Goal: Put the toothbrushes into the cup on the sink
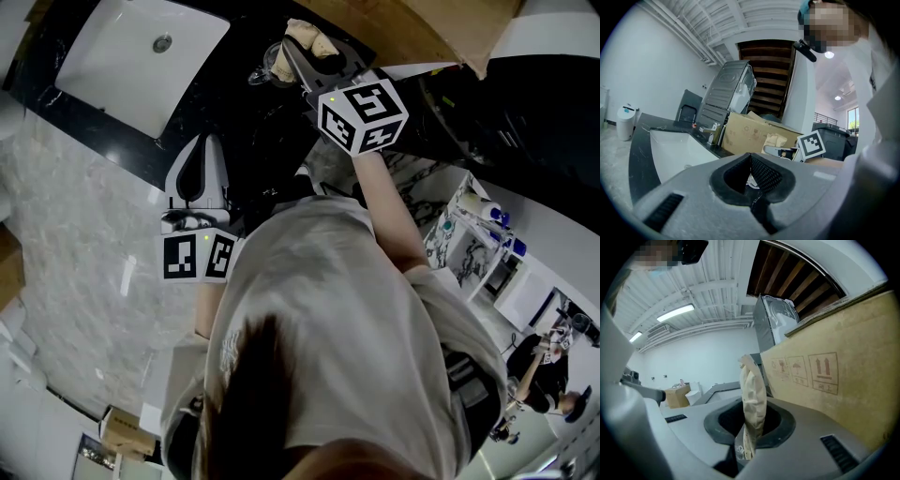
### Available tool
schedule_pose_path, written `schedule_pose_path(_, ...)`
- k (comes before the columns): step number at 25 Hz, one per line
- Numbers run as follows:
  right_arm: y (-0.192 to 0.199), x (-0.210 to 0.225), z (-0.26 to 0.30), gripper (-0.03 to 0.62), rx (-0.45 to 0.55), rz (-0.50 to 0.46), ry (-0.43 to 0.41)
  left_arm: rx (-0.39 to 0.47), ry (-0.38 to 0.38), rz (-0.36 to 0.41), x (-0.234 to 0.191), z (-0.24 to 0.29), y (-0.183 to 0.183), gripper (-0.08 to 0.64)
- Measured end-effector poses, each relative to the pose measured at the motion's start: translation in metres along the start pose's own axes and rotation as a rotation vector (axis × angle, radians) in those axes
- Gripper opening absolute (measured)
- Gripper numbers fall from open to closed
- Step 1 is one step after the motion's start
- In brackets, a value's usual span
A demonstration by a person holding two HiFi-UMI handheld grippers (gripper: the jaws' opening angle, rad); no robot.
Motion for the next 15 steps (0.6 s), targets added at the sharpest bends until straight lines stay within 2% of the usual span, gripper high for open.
schedule_pose_path(4, 0.0099, -0.0039, 0.0031, 0.046, -0.010, -0.046, -0.016, -0.002, 0.000, 0.002, 0.0003, 0.0000, -0.0002, 0.015)
schedule_pose_path(15, 0.0117, -0.0008, 0.0009, 0.046, 0.005, -0.038, -0.005, -0.003, 0.011, 0.005, 0.0058, 0.0006, 0.0010, 0.015)
Point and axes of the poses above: the fingertips, and each gripper's own axes: z forward along the fingers, x to its right, y out of its underside, the point moved 1 cm from there along -z, backward along the fingers, and after that the axes turned 7 degrees about -z, right-handed, at the moved point
